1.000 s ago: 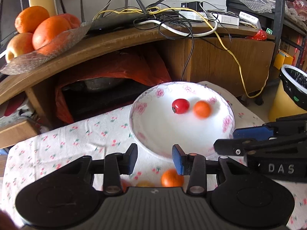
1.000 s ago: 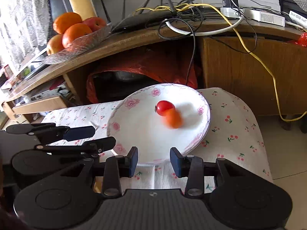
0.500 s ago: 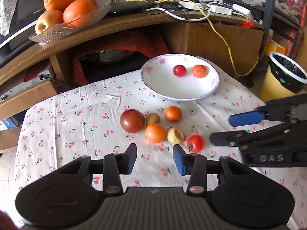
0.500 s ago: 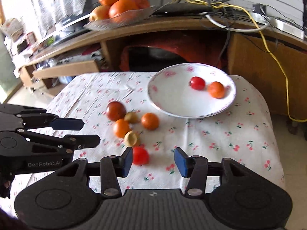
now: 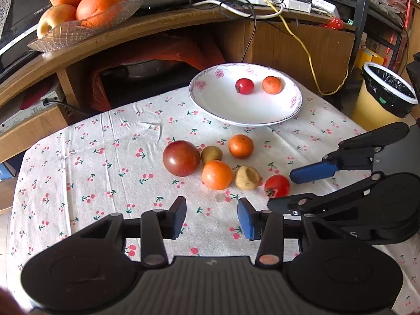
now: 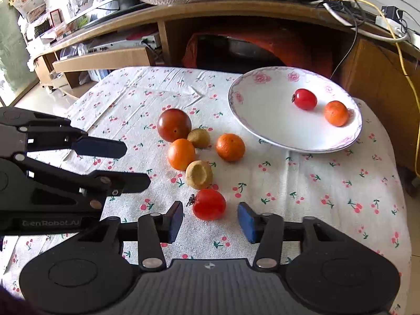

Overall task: Organize fruits
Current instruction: 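Grasp the second red cherry tomato with the right tool, then grasp the brown kiwi with the left tool while the right tool holds the tomato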

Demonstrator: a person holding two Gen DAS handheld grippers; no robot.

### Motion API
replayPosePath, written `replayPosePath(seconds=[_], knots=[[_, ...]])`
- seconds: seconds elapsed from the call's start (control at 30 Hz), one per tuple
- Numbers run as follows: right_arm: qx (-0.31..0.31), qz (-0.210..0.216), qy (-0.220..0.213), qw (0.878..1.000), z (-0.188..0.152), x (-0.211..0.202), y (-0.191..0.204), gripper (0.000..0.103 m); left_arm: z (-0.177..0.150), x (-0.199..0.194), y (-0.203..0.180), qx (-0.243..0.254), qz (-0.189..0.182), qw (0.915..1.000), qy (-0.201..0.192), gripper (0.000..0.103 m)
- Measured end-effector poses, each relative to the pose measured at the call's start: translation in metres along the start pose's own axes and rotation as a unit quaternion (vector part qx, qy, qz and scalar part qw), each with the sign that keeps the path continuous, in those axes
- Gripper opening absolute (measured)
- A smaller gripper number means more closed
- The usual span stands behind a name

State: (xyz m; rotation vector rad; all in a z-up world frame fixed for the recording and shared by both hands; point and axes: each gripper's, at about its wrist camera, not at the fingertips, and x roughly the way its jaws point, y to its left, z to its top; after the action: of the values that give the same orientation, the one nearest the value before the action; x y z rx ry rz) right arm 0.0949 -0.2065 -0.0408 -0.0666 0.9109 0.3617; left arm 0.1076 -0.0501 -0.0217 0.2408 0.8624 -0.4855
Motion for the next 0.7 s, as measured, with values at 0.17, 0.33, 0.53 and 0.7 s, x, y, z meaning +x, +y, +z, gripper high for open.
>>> replayPosePath(seconds=[0.17, 0.33, 0.53, 0.7], knots=[[0.0, 0.005, 0.009, 1.0, 0.001, 0.005, -0.002, 0.023, 0.002, 0.014, 0.003, -0.003, 0.0, 1.0, -0.001, 0.052], [0.022, 0.011, 0.01, 1.0, 0.0, -0.005, -0.014, 0.022, 0.006, 0.025, 0.0, -0.008, -0.008, 0.9999, -0.006, 0.051], [0.048, 0.003, 0.0, 0.999, -0.001, -0.017, -0.03, 0.022, 0.009, 0.024, -0.016, 0.008, -0.025, 0.9994, -0.021, 0.044], [0.069, -0.005, -0.002, 0.998, -0.005, -0.021, -0.044, 0.022, 0.012, 0.027, -0.034, 0.034, -0.046, 0.9981, -0.024, 0.041]])
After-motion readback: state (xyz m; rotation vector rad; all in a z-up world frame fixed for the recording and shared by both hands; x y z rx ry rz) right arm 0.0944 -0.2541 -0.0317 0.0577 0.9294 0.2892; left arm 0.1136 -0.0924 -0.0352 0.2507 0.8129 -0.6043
